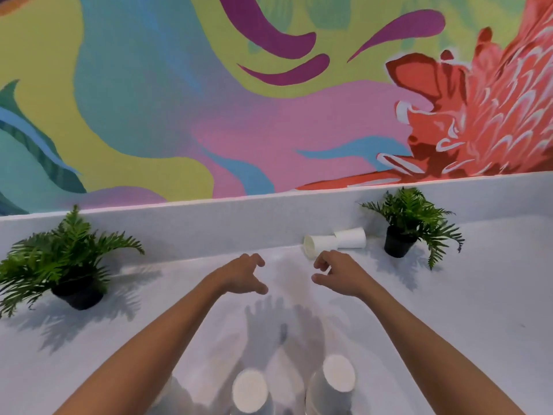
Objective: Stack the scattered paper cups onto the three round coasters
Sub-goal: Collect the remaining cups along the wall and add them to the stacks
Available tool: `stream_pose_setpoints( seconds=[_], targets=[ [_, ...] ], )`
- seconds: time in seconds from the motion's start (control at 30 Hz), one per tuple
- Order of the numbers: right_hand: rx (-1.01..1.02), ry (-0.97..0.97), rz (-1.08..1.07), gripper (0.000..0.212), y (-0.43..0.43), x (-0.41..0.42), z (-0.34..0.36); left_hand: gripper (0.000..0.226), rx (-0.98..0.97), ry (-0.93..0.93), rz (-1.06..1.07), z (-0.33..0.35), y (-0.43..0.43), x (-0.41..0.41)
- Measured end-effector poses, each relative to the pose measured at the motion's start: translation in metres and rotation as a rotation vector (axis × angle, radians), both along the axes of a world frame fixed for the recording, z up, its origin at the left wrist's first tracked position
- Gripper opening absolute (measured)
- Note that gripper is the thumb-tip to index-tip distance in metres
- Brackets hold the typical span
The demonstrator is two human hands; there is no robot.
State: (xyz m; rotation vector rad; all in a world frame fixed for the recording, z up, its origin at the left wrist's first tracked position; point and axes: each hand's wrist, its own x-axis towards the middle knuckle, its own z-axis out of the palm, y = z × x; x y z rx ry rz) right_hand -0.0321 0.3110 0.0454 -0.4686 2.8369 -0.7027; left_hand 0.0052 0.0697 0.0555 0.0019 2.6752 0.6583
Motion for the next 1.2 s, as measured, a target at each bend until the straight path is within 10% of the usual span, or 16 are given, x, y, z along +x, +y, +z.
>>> stream_pose_setpoints(
  seconds=[0.57,1.2],
  targets=[
    [0.475,0.267,-0.294,0.051,0.064,-0.176,-0.094,0.07,-0.355,0.346,-0.044,-0.094,0.124,-0.166],
    [0.631,0.051,-0.201,0.066,0.067,-0.205,-0.122,0.066,-0.35,0.307,-0.003,-0.124,0.156,-0.184]
  ],
)
